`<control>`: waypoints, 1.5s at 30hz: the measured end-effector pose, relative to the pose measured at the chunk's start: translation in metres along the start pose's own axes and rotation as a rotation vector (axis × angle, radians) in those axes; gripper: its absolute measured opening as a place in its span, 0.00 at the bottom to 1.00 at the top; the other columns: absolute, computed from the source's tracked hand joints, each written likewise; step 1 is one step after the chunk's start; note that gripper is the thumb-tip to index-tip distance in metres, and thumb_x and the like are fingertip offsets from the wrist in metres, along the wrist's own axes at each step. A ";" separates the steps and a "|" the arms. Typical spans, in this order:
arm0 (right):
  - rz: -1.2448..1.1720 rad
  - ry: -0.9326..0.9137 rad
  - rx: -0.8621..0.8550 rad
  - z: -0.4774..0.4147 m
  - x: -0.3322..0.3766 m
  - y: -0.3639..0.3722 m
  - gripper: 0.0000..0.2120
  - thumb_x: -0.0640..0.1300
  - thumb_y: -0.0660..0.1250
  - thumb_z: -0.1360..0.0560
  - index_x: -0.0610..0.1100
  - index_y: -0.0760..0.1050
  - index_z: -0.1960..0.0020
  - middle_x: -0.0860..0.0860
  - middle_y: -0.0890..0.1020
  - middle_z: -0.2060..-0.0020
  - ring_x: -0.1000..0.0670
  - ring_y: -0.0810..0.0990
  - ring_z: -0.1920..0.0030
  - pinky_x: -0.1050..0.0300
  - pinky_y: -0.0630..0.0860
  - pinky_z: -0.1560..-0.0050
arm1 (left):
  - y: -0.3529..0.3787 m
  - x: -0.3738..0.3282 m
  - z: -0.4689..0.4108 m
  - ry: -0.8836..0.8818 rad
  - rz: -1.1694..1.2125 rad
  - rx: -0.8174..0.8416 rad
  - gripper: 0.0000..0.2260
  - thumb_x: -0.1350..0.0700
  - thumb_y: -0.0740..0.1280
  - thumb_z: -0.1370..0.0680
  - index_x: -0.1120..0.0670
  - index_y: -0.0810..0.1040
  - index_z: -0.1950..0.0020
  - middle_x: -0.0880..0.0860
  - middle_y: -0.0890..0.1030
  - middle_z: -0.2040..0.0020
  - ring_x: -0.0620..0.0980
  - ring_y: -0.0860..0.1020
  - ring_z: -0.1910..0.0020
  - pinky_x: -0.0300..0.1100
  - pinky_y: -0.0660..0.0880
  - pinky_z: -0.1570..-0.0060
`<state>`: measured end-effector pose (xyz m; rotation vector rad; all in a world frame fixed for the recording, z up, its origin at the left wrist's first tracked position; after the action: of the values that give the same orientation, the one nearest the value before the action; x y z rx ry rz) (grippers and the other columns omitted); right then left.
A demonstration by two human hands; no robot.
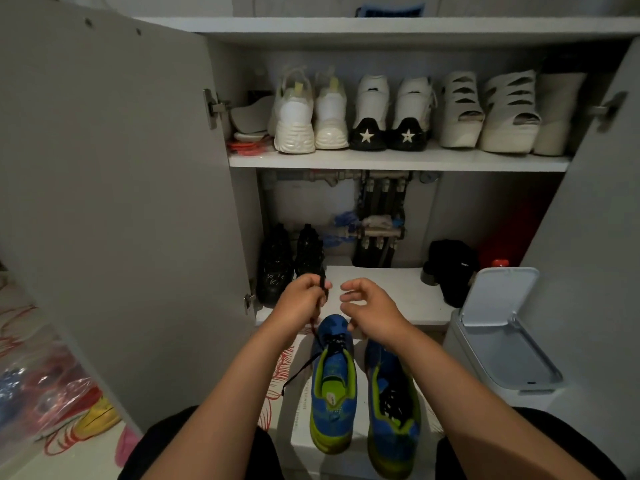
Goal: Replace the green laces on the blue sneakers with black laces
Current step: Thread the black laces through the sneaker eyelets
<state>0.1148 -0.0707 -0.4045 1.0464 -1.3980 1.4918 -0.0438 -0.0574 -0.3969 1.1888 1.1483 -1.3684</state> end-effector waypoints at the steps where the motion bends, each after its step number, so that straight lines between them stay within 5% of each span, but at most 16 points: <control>1: 0.009 -0.039 -0.007 0.000 0.000 -0.002 0.18 0.35 0.67 0.22 0.50 0.74 0.36 0.49 0.79 0.44 0.51 0.82 0.64 0.58 0.81 0.63 | 0.000 0.001 0.001 0.009 -0.118 0.025 0.10 0.63 0.60 0.22 0.53 0.80 0.55 0.46 0.73 0.73 0.44 0.68 0.77 0.39 0.68 0.74; 5: 0.038 -0.121 0.071 0.000 0.004 -0.007 0.29 0.31 0.62 0.23 0.56 0.71 0.29 0.53 0.77 0.40 0.52 0.84 0.65 0.60 0.80 0.61 | 0.001 0.008 0.001 0.100 -0.440 0.114 0.07 0.53 0.67 0.22 0.51 0.82 0.59 0.43 0.76 0.73 0.37 0.71 0.75 0.35 0.68 0.70; 8: 0.091 -0.101 0.141 0.001 0.003 -0.008 0.26 0.31 0.61 0.22 0.54 0.74 0.30 0.49 0.81 0.45 0.50 0.83 0.64 0.55 0.80 0.58 | -0.003 0.011 -0.001 0.150 -0.562 0.123 0.08 0.51 0.67 0.22 0.49 0.82 0.59 0.42 0.79 0.69 0.35 0.73 0.73 0.33 0.68 0.70; 12: 0.168 -0.045 0.275 0.004 -0.003 -0.007 0.09 0.39 0.64 0.19 0.48 0.82 0.49 0.52 0.83 0.64 0.50 0.78 0.68 0.60 0.74 0.68 | -0.006 0.011 -0.001 0.170 -0.578 0.130 0.07 0.51 0.68 0.22 0.47 0.81 0.60 0.42 0.80 0.68 0.35 0.74 0.72 0.34 0.69 0.69; 14: 0.188 -0.030 0.306 0.004 -0.006 -0.007 0.09 0.41 0.64 0.19 0.46 0.80 0.57 0.56 0.79 0.72 0.52 0.76 0.69 0.63 0.71 0.71 | -0.009 0.011 -0.001 0.168 -0.593 0.126 0.08 0.52 0.67 0.22 0.47 0.81 0.61 0.43 0.80 0.68 0.35 0.74 0.72 0.34 0.69 0.69; 24: 0.004 0.119 0.338 -0.009 -0.022 -0.010 0.04 0.41 0.70 0.22 0.42 0.77 0.49 0.47 0.87 0.56 0.51 0.76 0.74 0.60 0.72 0.75 | -0.018 0.010 -0.008 0.206 -0.747 0.180 0.08 0.54 0.67 0.21 0.43 0.81 0.58 0.40 0.79 0.68 0.34 0.76 0.67 0.29 0.67 0.67; 29: 0.073 0.137 0.250 -0.019 -0.031 -0.017 0.12 0.40 0.75 0.26 0.46 0.80 0.44 0.47 0.87 0.60 0.52 0.73 0.77 0.60 0.72 0.75 | -0.018 0.008 -0.014 0.220 -0.818 0.131 0.05 0.52 0.69 0.23 0.45 0.83 0.58 0.43 0.83 0.61 0.40 0.80 0.59 0.40 0.78 0.55; 32: 0.178 0.124 0.184 -0.024 -0.038 -0.019 0.02 0.41 0.74 0.26 0.44 0.85 0.55 0.49 0.87 0.62 0.54 0.75 0.73 0.61 0.73 0.73 | -0.020 0.010 -0.019 0.197 -0.949 0.043 0.08 0.54 0.66 0.22 0.50 0.80 0.60 0.45 0.82 0.60 0.46 0.80 0.58 0.43 0.77 0.57; 34: 0.264 0.102 0.137 -0.028 -0.042 -0.018 0.05 0.42 0.74 0.26 0.45 0.85 0.60 0.52 0.87 0.63 0.57 0.77 0.71 0.64 0.73 0.72 | -0.022 0.014 -0.024 0.144 -0.982 0.010 0.09 0.55 0.65 0.22 0.52 0.78 0.61 0.49 0.81 0.60 0.50 0.79 0.58 0.43 0.75 0.61; 36: 0.304 0.069 0.117 -0.029 -0.043 -0.017 0.04 0.42 0.73 0.26 0.44 0.86 0.59 0.55 0.86 0.61 0.60 0.80 0.69 0.66 0.73 0.70 | -0.021 0.022 -0.027 0.082 -0.991 0.045 0.06 0.55 0.65 0.21 0.52 0.80 0.55 0.51 0.82 0.53 0.52 0.79 0.51 0.41 0.74 0.58; 39: 0.329 0.000 0.142 -0.029 -0.040 -0.010 0.04 0.43 0.75 0.27 0.50 0.86 0.59 0.57 0.86 0.61 0.64 0.80 0.68 0.66 0.75 0.65 | -0.006 0.029 -0.028 0.071 -0.850 0.198 0.15 0.54 0.67 0.21 0.51 0.76 0.33 0.50 0.78 0.37 0.49 0.76 0.37 0.42 0.72 0.38; 42: 0.444 -0.032 0.075 -0.031 -0.039 -0.005 0.07 0.48 0.77 0.31 0.57 0.84 0.66 0.61 0.84 0.65 0.60 0.81 0.61 0.58 0.79 0.56 | 0.010 0.033 -0.028 0.065 -0.653 0.293 0.10 0.56 0.67 0.21 0.51 0.82 0.40 0.47 0.85 0.53 0.43 0.82 0.54 0.38 0.76 0.51; 45: 0.586 0.007 0.000 -0.030 -0.038 -0.007 0.07 0.55 0.77 0.33 0.54 0.84 0.65 0.59 0.84 0.66 0.57 0.81 0.61 0.58 0.78 0.59 | 0.009 0.036 -0.030 -0.002 -0.597 0.262 0.07 0.57 0.68 0.22 0.53 0.85 0.56 0.51 0.83 0.66 0.48 0.79 0.67 0.41 0.77 0.65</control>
<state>0.1325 -0.0413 -0.4397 0.6497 -1.7953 1.8968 -0.0347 -0.0308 -0.4355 1.0591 1.4208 -2.0177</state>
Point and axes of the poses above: each hand's wrist, its own z-axis away from the middle knuckle, its own y-axis out of the palm, x = y × z, the point moved 2 cm from there along -z, towards the middle knuckle
